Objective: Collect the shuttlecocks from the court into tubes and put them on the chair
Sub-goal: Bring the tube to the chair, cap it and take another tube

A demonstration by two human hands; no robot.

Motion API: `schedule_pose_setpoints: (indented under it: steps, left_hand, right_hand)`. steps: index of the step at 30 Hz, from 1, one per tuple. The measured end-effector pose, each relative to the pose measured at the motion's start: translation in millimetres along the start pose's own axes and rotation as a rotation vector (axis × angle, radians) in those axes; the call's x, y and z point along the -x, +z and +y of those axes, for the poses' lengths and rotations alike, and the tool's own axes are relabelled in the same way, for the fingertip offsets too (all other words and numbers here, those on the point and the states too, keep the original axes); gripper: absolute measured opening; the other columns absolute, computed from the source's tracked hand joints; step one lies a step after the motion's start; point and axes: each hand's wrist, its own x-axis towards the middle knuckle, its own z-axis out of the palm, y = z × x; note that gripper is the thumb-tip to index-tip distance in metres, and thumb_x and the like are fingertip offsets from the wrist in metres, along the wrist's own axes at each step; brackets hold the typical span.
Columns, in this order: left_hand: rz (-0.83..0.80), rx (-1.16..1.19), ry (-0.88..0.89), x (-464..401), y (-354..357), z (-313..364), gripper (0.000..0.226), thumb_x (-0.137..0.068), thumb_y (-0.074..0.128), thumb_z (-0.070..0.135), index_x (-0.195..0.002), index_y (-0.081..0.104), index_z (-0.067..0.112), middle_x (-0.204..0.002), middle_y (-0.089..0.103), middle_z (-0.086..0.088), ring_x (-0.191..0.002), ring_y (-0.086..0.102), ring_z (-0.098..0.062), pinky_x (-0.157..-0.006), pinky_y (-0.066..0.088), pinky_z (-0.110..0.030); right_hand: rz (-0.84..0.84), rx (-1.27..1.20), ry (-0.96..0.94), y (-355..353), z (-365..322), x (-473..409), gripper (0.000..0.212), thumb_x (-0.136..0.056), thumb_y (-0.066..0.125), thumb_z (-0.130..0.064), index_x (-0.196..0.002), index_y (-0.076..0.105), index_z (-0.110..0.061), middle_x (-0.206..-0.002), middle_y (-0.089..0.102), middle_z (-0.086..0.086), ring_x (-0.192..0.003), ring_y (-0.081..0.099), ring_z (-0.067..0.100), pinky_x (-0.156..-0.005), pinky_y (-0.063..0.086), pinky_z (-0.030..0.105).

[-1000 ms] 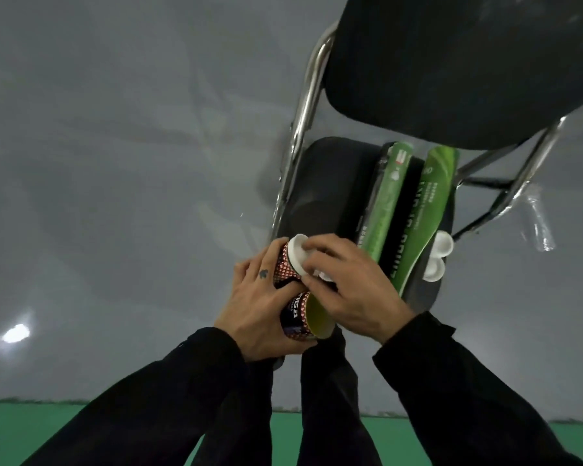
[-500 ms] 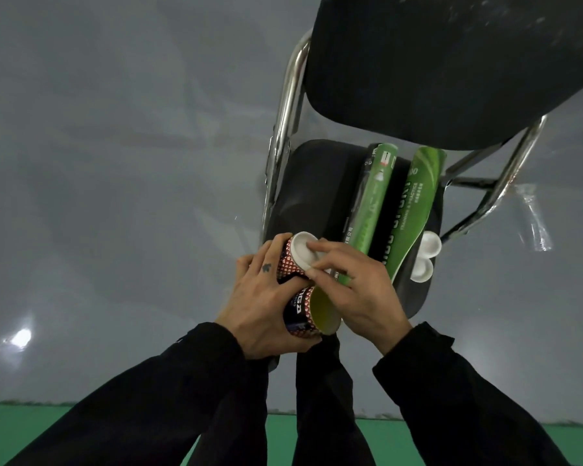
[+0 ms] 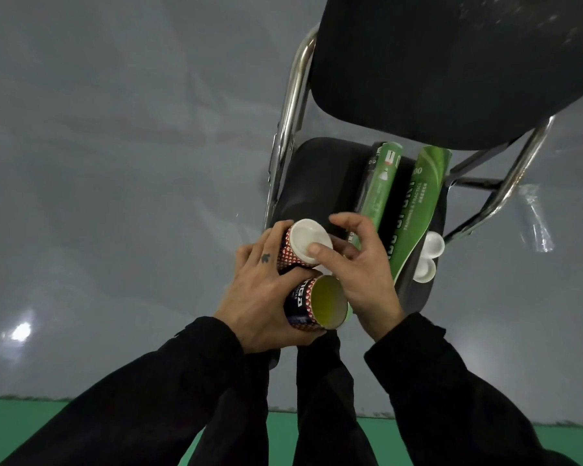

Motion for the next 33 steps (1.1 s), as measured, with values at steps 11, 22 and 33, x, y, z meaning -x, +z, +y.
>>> schedule_pose_setpoints:
  steps: [11,22,33]
  left_hand:
    - [0.053,-0.001,0.019,10,-7,2,0.076,-0.064,0.080,0.073,-0.127,0.069,0.031,-0.157,0.037,-0.021,-0.147,0.035,-0.039,-0.108,0.035,-0.057]
    - [0.015,0.052,0.008,26,3,1,0.076,-0.066,0.078,0.075,-0.129,0.068,0.034,-0.159,0.033,-0.018,-0.148,0.032,-0.039,-0.108,0.036,-0.058]
    - [0.007,0.039,-0.347,45,20,-33,0.078,-0.061,0.065,0.085,-0.122,0.067,0.036,-0.164,0.024,-0.016,-0.147,0.030,-0.038,-0.112,0.027,-0.051]
  right_hand:
    - [-0.376,-0.255,0.437,5,-5,1,0.043,-0.093,0.062,-0.021,-0.136,0.060,-0.019,-0.130,0.068,0.016,-0.122,0.064,0.032,-0.104,0.052,0.045]
    - [-0.328,-0.251,0.473,1,20,8,0.032,-0.092,0.069,-0.022,-0.125,0.069,-0.023,-0.134,0.062,0.018,-0.113,0.069,0.029,-0.089,0.059,0.038]
    - [0.121,1.234,-0.016,-9,91,-59,0.025,-0.093,0.053,-0.043,-0.094,0.068,-0.023,-0.096,0.070,0.002,-0.097,0.062,0.027,-0.085,0.044,0.038]
